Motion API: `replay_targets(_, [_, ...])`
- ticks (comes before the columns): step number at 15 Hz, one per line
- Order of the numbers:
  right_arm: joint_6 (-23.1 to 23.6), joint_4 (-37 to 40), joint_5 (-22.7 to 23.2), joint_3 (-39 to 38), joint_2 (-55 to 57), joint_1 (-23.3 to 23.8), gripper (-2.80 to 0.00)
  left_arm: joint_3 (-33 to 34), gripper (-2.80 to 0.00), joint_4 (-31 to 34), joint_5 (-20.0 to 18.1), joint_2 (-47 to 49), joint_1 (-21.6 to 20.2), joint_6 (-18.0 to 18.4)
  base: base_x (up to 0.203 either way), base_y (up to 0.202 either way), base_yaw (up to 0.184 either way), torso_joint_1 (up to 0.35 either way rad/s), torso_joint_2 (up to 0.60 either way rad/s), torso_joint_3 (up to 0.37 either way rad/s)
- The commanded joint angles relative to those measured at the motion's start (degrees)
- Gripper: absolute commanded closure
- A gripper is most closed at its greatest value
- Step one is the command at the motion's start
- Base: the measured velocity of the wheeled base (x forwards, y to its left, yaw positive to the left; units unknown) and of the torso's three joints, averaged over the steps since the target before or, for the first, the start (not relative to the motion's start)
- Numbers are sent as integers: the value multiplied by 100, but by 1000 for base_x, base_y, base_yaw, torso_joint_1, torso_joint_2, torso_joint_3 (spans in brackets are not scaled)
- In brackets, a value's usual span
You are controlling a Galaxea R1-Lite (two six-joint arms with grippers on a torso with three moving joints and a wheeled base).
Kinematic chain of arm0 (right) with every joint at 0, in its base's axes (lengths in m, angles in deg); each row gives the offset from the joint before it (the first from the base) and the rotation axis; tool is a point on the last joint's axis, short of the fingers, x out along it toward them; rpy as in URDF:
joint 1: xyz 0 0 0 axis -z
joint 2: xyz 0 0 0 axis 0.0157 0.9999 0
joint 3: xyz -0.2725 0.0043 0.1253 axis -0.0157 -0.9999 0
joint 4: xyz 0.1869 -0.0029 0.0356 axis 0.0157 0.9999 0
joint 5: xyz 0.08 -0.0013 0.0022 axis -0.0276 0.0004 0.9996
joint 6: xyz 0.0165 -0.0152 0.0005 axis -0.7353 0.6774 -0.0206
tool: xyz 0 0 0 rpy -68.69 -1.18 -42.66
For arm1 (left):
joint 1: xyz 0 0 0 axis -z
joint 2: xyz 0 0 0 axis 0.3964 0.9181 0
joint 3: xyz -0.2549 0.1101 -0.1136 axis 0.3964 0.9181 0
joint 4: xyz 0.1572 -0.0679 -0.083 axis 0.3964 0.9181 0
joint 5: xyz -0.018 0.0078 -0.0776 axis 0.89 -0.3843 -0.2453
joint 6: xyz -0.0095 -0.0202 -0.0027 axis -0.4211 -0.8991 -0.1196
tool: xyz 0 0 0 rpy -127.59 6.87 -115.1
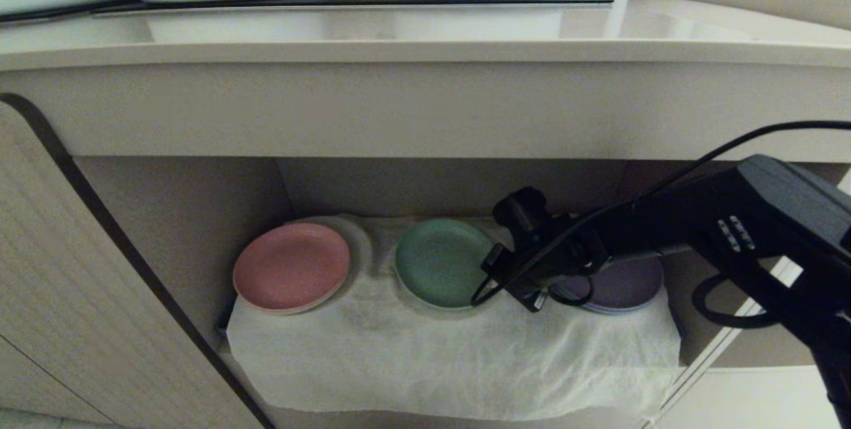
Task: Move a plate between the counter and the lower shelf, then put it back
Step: Put the plate in the cupboard
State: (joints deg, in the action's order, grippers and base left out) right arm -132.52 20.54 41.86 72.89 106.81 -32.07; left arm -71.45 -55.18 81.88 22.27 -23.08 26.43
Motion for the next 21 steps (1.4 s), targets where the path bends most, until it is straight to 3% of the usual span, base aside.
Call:
replay_targets(1, [-24, 5, -11, 1, -30, -3, 0, 0, 0, -3, -2, -2, 0, 1, 0, 0, 0, 0, 0, 0])
replay_targets(21, [292, 322, -29, 10, -186, 6, 0, 0, 0, 1, -1, 4, 0, 1, 0, 0, 0, 0, 0, 0])
